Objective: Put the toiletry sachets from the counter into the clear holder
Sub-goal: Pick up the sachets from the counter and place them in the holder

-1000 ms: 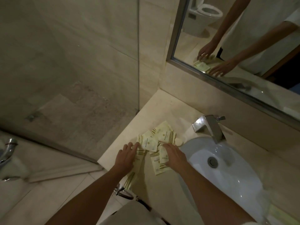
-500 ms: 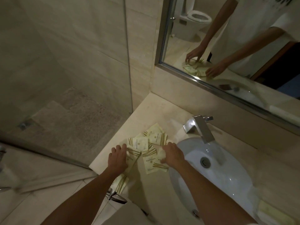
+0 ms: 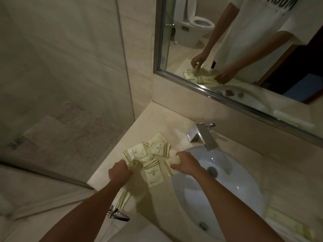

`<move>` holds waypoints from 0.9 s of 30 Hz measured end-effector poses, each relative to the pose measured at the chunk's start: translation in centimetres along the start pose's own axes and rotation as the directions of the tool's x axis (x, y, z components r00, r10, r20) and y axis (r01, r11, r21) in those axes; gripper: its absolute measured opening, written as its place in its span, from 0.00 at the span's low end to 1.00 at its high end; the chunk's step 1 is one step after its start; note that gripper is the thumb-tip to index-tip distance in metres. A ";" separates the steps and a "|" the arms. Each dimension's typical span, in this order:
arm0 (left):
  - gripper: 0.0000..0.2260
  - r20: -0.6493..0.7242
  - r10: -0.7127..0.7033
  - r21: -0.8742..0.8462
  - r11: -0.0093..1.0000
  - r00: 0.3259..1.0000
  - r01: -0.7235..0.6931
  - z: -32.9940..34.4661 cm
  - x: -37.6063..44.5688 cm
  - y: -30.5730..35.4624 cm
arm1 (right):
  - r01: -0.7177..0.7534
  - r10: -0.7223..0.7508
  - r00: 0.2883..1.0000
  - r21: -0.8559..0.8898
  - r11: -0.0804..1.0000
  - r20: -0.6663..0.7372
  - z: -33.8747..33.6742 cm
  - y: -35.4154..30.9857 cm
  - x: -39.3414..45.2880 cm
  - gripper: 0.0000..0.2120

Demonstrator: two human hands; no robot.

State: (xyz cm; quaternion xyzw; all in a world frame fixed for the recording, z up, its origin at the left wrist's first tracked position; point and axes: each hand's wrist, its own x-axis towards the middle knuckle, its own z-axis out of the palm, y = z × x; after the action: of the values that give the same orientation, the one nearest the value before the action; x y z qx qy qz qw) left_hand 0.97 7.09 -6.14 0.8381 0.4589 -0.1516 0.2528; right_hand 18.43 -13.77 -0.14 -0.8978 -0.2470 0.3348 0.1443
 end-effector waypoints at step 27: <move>0.14 0.189 0.407 -0.028 0.912 0.894 -0.410 6.8 -10.1 20.0 | -0.131 0.138 0.982 0.062 0.989 -0.127 -6.8 20.3 -13.7 0.18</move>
State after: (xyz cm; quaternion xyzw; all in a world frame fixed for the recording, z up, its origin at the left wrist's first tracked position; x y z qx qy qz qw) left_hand 12.38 -12.76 -1.21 0.8989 0.2456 -0.1774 0.3165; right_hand 21.05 -38.78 3.52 -0.9282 -0.1668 0.2907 0.1614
